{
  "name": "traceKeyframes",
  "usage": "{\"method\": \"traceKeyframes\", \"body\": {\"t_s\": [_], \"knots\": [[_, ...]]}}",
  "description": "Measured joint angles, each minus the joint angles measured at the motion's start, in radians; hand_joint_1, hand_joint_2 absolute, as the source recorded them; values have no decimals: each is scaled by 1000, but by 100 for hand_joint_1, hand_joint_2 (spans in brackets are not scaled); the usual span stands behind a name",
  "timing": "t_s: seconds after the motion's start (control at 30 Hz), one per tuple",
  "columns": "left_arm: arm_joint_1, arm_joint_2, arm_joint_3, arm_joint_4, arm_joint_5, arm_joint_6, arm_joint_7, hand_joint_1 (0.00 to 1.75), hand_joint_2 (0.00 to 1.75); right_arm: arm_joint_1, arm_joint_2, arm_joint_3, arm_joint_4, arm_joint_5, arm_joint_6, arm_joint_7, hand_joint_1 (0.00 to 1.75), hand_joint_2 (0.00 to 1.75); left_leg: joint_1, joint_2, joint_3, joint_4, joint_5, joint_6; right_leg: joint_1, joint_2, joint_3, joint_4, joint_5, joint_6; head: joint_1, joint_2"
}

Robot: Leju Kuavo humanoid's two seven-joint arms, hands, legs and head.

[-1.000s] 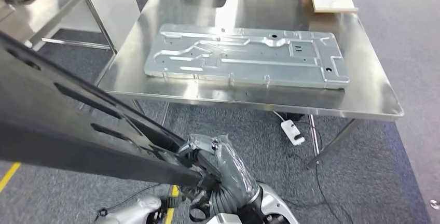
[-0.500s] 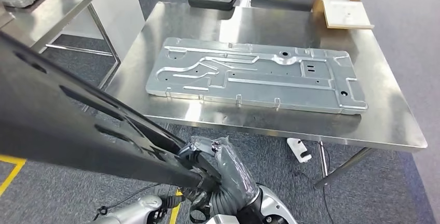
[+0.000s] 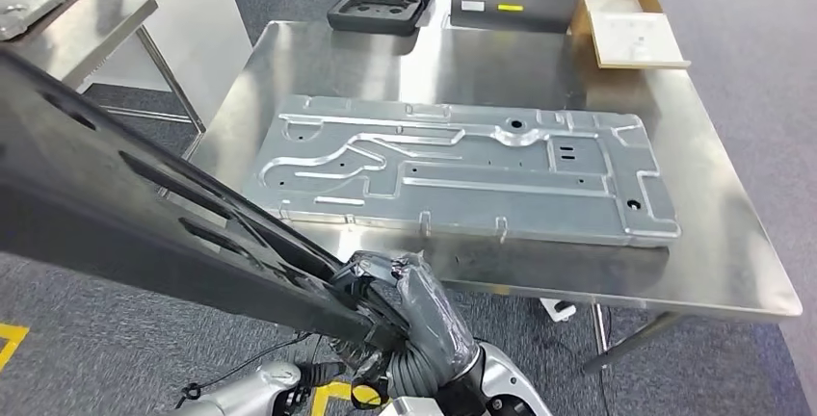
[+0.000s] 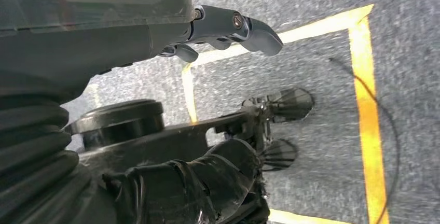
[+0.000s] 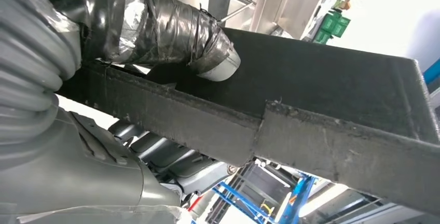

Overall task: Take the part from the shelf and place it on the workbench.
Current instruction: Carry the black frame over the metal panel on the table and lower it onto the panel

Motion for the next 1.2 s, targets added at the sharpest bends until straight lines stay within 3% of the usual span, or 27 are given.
{"method": "traceKeyframes", "body": {"t_s": [0.03, 0.1, 0.17, 0.27, 0.3, 0.33, 0.37, 0.43, 0.47, 0.63, 0.7, 0.77, 0.83, 0.9, 1.0, 1.07, 1.2], "knots": [[0, 1, 0, 0, 1, 0, -1, 0, 175, -1, -1, 0, 2, 6, -3, 7, 175, 175, -3, -1, 0, -9, 13, 3, 0, 1, 0, 1, -8, 6, 0, 0], [-2, 1, -1, 0, 3, 0, -4, 0, 175, -3, -2, 0, 5, 31, -11, 25, 175, 175, -1, -2, 9, -14, 13, 8, -1, 0, 1, 1, -22, 17, 0, 0], [-7, 1, -1, 0, 6, 0, -7, 0, 175, -11, -4, 0, 8, 80, -20, 60, 175, 175, 4, -1, 21, -25, 9, 16, -2, -4, -19, 47, -52, 27, 1, 0], [-8, 1, -1, 0, 9, 0, -8, 0, 175, -33, -18, 0, 19, 206, -28, 162, 175, 175, 4, 1, 29, -27, -3, 26, -6, -8, -129, 225, -119, 38, 1, 0], [-6, 1, -1, 0, 9, -1, -8, 0, 175, -43, -27, 0, 25, 252, -24, 202, 175, 175, 4, 1, 30, -24, -8, 27, -7, -8, -162, 262, -119, 40, 1, 0], [-4, 1, -1, 0, 9, -2, -8, 0, 175, -55, -38, 0, 31, 297, -14, 243, 175, 175, 5, 0, 31, -20, -13, 26, -8, -8, -179, 267, -100, 41, 2, 0], [-2, 1, -1, 0, 9, -3, -7, 0, 175, -69, -48, 0, 38, 336, 2, 281, 175, 175, 5, -1, 34, -15, -20, 25, -10, -8, -175, 229, -59, 41, 2, 0], [-1, 2, -1, 0, 9, -4, -5, 0, 175, -100, -66, -1, 49, 391, 42, 339, 175, 175, 4, -3, 40, -3, -35, 20, -10, -8, -137, 103, 27, 38, 2, 0], [-2, 2, -2, 1, 9, -4, -4, 0, 175, -114, -73, -2, 53, 407, 58, 356, 175, 175, 3, -4, 42, 2, -41, 17, -10, -7, -118, 54, 51, 35, 2, 0], [0, 4, -3, 1, 10, -5, -2, 0, 175, -152, -97, -4, 75, 429, 85, 389, 175, 175, 2, -5, 39, 6, -52, -4, -9, -6, -96, 12, 60, 12, 0, 0], [-1, 6, -3, 1, 11, -6, -1, 0, 175, -175, -104, -4, 86, 460, 118, 424, 175, 175, 3, -3, 4, 84, -94, -13, -14, -8, -86, 3, 62, 3, -3, 0], [0, 6, -5, 1, 11, -8, 0, 0, 175, -206, -116, -4, 115, 498, 167, 467, 175, 175, 7, -1, -59, 210, -137, -20, -13, -9, -82, 2, 60, -2, -4, 0], [3, 6, -10, 1, 11, -10, 2, 0, 175, -236, -131, -4, 159, 522, 202, 489, 175, 175, 10, -1, -94, 264, -138, -23, -13, -9, -81, 2, 58, -4, -4, 0], [4, 6, -18, 1, 11, -12, 3, 0, 175, -264, -142, -4, 203, 539, 222, 496, 175, 175, 11, 0, -80, 219, -98, -22, -13, -8, -80, 2, 57, -5, -4, 0], [-1, 6, -23, 1, 10, -18, 6, 0, 175, -321, -158, -4, 280, 577, 258, 504, 175, 175, 10, 1, -1, 45, -20, -13, -12, -5, -80, 4, 53, 0, -4, 0], [-7, 5, -23, 1, 9, -23, 7, 0, 175, -359, -170, -4, 334, 601, 285, 507, 175, 175, 5, 0, 26, -9, -16, -7, -11, -5, -83, 3, 53, 9, -4, 0], [-10, 2, -25, 1, 3, -33, 6, 0, 175, -417, -207, -4, 460, 632, 341, 522, 175, 175, 8, -6, 39, -29, -15, 9, -11, -10, -84, 5, 44, 29, -3, 0]]}}
